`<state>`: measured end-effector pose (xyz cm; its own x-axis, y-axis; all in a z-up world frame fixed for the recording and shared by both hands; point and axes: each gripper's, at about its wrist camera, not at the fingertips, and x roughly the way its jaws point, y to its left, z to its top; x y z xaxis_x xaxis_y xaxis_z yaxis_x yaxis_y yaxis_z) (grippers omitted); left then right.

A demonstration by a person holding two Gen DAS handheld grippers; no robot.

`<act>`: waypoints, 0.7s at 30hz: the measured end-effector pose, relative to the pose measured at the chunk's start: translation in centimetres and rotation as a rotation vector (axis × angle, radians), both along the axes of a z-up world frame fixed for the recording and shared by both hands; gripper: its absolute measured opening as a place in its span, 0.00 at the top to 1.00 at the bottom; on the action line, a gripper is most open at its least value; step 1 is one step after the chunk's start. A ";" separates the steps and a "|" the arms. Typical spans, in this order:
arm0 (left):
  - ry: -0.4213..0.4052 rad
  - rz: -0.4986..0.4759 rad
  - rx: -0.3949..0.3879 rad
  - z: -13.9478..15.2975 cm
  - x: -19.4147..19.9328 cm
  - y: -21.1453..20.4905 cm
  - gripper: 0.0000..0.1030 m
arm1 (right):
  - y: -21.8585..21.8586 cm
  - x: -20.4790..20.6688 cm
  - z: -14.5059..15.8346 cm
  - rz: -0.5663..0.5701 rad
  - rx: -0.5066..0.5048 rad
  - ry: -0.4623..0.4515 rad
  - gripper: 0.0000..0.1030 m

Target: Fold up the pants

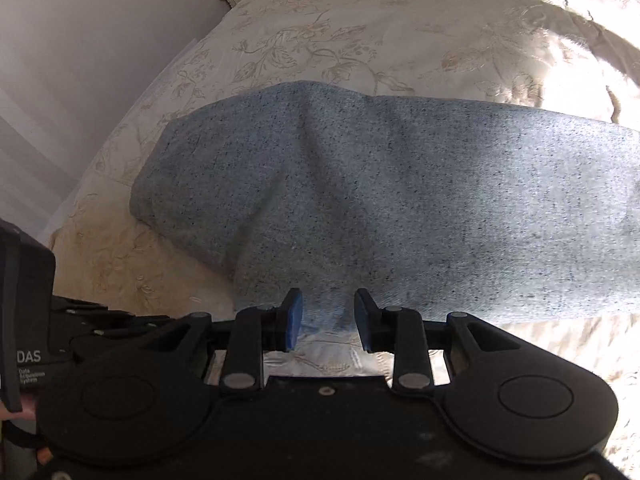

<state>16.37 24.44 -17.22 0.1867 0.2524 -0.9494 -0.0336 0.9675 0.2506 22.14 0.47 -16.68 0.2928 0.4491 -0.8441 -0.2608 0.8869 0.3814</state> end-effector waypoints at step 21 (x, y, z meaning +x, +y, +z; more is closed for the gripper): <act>-0.108 -0.293 -0.134 1.3 9.2 2.6 0.74 | 8.1 -2.3 -3.2 0.007 -0.096 -0.099 0.68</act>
<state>25.58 27.04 -15.94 0.3341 0.0472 -0.9414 0.2315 0.9640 0.1305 19.81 8.55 -19.87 0.3736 0.3698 -0.8507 -0.2994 0.9161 0.2668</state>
